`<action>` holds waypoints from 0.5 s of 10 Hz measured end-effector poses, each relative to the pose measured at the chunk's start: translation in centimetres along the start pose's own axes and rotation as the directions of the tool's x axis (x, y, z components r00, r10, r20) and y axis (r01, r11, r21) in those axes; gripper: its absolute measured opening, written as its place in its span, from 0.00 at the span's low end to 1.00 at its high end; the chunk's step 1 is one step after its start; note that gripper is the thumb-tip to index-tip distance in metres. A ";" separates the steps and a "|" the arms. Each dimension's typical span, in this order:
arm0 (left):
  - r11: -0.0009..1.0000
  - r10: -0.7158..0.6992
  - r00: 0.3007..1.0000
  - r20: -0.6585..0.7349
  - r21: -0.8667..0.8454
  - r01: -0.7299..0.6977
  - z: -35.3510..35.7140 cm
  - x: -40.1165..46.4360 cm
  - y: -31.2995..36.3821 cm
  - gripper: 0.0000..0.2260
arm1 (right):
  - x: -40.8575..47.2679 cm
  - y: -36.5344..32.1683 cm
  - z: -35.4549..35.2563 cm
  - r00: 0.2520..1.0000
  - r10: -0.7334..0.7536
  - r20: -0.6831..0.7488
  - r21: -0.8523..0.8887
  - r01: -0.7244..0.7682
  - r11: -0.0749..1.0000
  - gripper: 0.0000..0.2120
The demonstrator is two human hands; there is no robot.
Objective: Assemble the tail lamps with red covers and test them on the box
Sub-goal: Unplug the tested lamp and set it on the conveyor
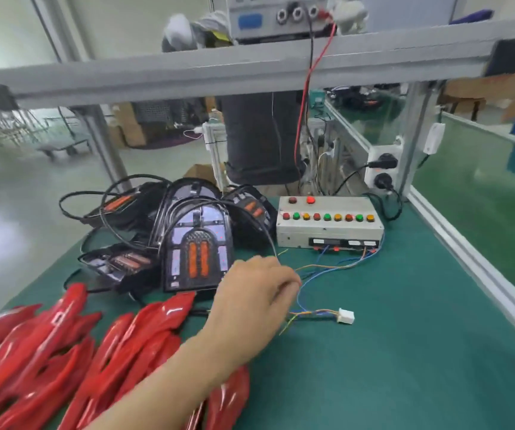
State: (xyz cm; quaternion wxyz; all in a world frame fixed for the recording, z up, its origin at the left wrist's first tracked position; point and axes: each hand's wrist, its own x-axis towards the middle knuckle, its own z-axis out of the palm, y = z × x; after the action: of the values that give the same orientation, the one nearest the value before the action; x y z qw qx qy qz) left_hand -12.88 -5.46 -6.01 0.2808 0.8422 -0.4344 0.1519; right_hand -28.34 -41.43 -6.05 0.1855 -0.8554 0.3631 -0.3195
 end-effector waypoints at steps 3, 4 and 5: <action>0.698 -0.686 0.701 -0.194 0.095 0.710 -5.1 5.0 -12.9 0.36 | -11.8 -9.7 5.9 0.852 -0.298 0.431 -0.021 0.340 0.940 0.17; 0.655 -0.726 0.679 -0.104 0.195 0.730 -4.4 5.5 -15.3 0.37 | -12.4 -10.1 6.5 0.824 -0.296 0.484 -0.008 0.342 0.940 0.18; 0.615 -0.775 0.632 -0.031 0.193 0.764 -4.2 6.6 -16.4 0.37 | -12.6 -10.2 6.6 0.819 -0.301 0.489 -0.002 0.346 0.938 0.18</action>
State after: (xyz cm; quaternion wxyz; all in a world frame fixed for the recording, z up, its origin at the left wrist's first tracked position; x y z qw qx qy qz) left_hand 4.26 0.48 -4.99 0.2261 0.9732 -0.0229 0.0340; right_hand -25.39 -24.76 -10.41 0.1739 -0.9643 0.1690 -0.1068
